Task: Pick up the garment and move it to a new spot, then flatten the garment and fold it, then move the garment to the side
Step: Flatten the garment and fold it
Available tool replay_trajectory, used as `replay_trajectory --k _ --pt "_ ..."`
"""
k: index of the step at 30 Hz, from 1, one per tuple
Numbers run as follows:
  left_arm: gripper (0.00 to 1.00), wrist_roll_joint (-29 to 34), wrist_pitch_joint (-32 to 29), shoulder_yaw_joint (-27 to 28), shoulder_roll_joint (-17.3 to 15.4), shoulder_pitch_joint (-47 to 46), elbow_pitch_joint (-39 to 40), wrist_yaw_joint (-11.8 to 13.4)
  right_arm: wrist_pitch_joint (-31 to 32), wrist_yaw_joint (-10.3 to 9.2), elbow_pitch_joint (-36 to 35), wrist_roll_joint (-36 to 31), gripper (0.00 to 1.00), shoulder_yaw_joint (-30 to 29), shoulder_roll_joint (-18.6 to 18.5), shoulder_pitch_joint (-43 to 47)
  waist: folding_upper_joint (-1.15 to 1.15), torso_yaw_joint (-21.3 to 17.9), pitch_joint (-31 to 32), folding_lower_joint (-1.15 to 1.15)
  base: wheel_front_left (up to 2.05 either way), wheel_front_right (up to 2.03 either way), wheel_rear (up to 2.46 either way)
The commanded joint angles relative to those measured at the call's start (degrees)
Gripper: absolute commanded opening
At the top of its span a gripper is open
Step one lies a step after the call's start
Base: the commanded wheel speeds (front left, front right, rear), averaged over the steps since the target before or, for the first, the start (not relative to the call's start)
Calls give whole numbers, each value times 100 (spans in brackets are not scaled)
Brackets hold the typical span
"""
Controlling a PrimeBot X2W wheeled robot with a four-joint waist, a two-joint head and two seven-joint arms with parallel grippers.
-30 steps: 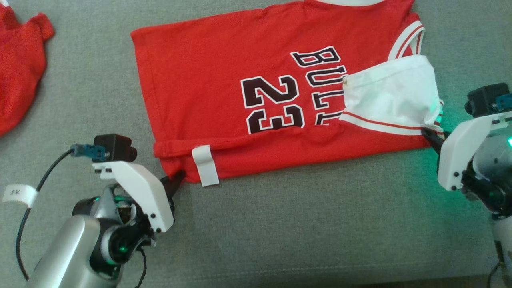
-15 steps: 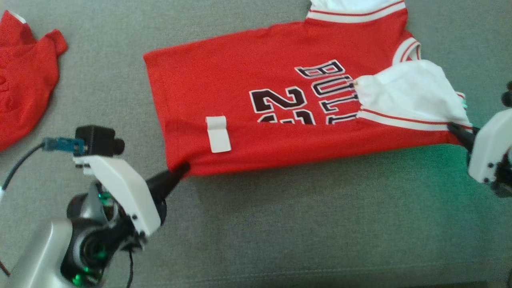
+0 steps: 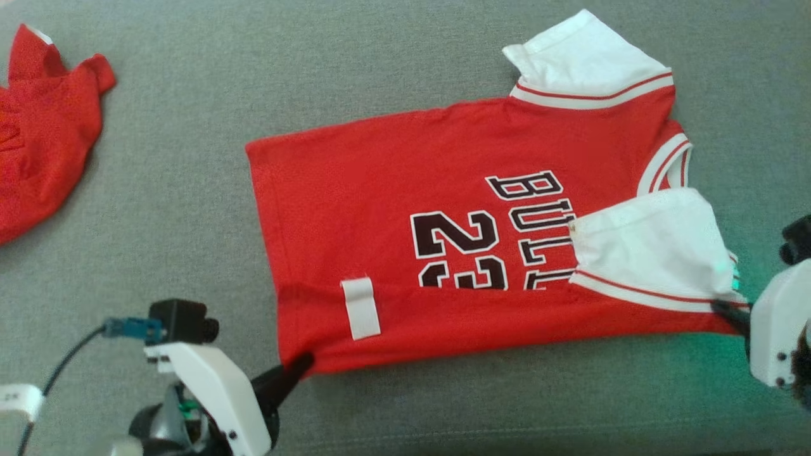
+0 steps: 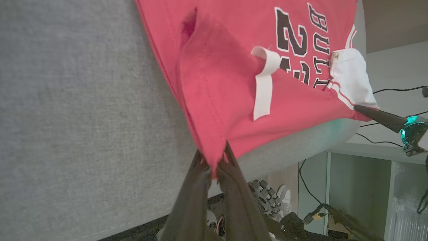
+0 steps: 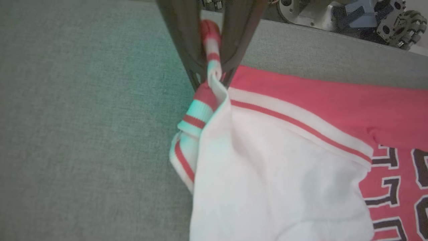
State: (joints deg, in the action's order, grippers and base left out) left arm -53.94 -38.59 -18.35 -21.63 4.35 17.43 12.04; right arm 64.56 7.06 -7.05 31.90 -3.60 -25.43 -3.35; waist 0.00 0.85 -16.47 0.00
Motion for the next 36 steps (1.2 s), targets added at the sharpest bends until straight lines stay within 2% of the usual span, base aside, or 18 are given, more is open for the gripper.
replay_trajectory --k 1,3,4,5,9,13,18,22,28,36 --pt "0 97 117 152 -32 -48 110 -31 -80 43 -218 -102 0 67 -152 67 0 8 2 0 0 0 0" --pt "1 145 183 86 1 18 60 -57 -188 43 -226 -151 80 157 -153 129 0 20 11 0 0 0 0" --pt "60 210 253 50 9 53 45 -73 -331 43 -217 -166 100 135 -131 130 0 28 15 0 0 0 0" --pt "100 285 306 41 -16 55 52 -83 -404 43 -222 -180 100 113 -136 104 0 31 16 0 0 0 0" --pt "100 668 482 65 -219 -18 227 -86 -635 43 -320 -222 100 -5 -279 -180 0 32 -35 0 0 0 0" --pt "100 921 563 166 -312 -271 418 15 -735 43 -415 -249 100 -102 -341 -667 0 52 -171 0 0 0 0" --pt "100 1316 572 225 -316 -1283 228 121 -934 43 -383 -452 100 54 -312 -1866 0 233 -612 0 0 0 0" --pt "100 1498 531 87 -102 -2364 -419 74 -1149 43 178 -908 100 422 -257 -2969 0 472 -1033 0 0 0 0" --pt "100 1862 550 -303 152 -3600 -1494 -157 -1556 43 1380 -1542 100 808 -171 -4307 0 821 -1499 0 0 0 0" --pt "100 1989 723 -627 542 -4323 -2271 -398 -1902 43 2726 -1814 100 1095 -43 -5041 0 1085 -1697 0 0 0 0"
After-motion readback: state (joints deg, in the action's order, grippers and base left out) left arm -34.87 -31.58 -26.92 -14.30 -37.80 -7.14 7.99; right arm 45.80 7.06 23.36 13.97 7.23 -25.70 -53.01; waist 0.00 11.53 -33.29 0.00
